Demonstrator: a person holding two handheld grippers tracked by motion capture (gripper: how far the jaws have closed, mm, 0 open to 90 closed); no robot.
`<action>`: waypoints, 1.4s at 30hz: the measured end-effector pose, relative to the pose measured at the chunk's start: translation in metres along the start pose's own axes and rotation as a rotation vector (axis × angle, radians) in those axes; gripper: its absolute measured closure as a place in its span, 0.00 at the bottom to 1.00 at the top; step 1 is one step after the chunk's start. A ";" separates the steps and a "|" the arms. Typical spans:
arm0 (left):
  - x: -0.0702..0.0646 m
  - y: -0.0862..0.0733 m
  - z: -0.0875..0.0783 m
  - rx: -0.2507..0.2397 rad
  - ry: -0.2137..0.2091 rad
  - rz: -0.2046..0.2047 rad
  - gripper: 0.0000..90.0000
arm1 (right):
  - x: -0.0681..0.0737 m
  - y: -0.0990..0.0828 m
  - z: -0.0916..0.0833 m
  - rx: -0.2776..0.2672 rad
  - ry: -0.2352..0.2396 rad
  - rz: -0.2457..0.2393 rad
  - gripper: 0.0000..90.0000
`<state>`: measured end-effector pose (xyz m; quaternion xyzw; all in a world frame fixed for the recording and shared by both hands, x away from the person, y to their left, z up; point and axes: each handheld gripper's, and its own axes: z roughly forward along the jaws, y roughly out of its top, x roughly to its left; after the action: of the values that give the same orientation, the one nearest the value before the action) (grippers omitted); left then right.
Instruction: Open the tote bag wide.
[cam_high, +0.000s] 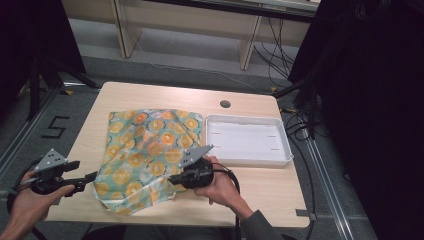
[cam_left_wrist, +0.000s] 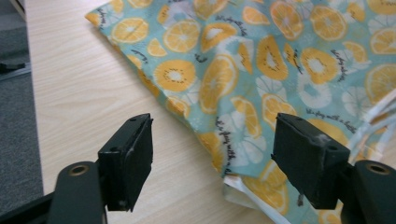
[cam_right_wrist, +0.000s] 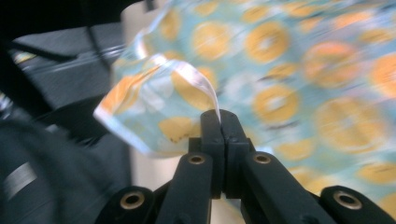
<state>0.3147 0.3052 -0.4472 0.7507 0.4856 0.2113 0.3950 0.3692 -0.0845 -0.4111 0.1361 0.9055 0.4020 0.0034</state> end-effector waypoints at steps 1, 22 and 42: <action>0.002 -0.001 -0.001 0.006 0.003 0.000 0.31 | -0.007 0.004 0.000 -0.022 -0.020 0.004 1.00; -0.035 0.007 0.005 -0.030 -0.109 0.176 0.32 | -0.126 -0.012 0.036 0.008 -0.276 0.312 0.98; -0.049 0.032 0.029 0.012 -0.282 0.327 0.99 | -0.102 -0.009 0.010 -0.004 -0.296 0.307 0.60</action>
<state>0.3315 0.2435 -0.4352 0.8439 0.2987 0.1623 0.4150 0.4667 -0.1087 -0.4354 0.3301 0.8628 0.3753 0.0751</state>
